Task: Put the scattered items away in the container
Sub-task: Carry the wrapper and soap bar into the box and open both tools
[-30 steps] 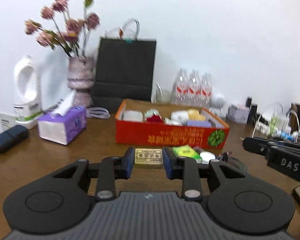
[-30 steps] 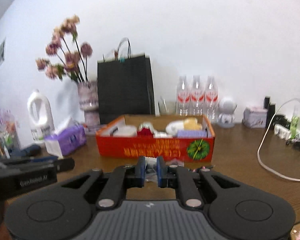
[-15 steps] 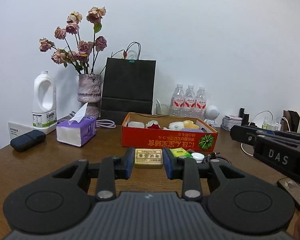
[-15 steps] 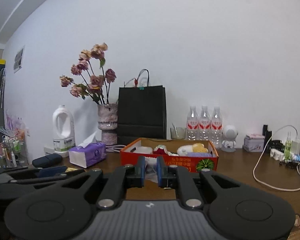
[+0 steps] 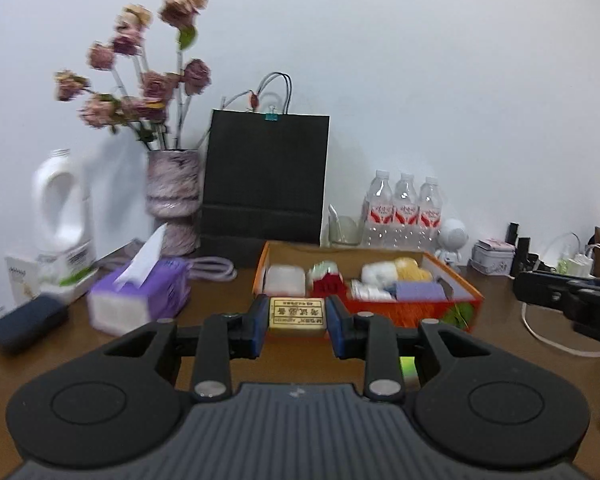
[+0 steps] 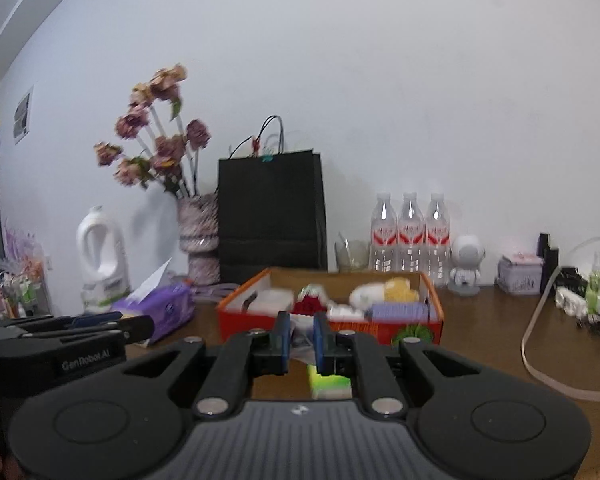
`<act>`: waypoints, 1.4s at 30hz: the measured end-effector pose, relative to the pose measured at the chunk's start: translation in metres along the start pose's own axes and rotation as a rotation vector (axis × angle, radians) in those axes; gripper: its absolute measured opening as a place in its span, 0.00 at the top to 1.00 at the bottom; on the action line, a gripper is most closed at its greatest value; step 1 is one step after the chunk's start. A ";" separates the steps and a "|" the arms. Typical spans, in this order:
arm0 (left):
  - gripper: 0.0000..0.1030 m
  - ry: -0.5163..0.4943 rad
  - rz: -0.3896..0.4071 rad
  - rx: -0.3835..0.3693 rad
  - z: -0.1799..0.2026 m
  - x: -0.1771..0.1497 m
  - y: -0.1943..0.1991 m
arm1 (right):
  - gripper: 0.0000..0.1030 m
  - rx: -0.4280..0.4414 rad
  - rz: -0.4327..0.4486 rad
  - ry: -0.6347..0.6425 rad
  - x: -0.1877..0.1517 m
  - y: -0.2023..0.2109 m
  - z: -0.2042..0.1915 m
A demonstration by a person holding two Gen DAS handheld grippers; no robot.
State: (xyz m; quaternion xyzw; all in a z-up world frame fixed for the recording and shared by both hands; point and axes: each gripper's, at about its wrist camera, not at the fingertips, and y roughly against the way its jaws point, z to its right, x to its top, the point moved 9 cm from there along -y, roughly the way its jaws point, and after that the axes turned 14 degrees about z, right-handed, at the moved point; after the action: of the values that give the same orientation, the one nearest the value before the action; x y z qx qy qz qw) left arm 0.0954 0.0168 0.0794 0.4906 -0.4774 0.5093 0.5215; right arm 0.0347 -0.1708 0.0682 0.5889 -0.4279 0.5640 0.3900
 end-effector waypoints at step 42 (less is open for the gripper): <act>0.12 -0.036 -0.704 -0.018 0.004 -0.017 -0.190 | 0.19 -0.193 -0.838 -0.103 -0.025 -0.231 0.112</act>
State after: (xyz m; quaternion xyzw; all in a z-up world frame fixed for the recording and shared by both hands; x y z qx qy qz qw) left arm 0.2854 0.0119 0.0580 0.6295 -0.2925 0.2853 0.6609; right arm 0.2900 -0.1984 0.0415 0.7001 -0.2214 0.2842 0.6165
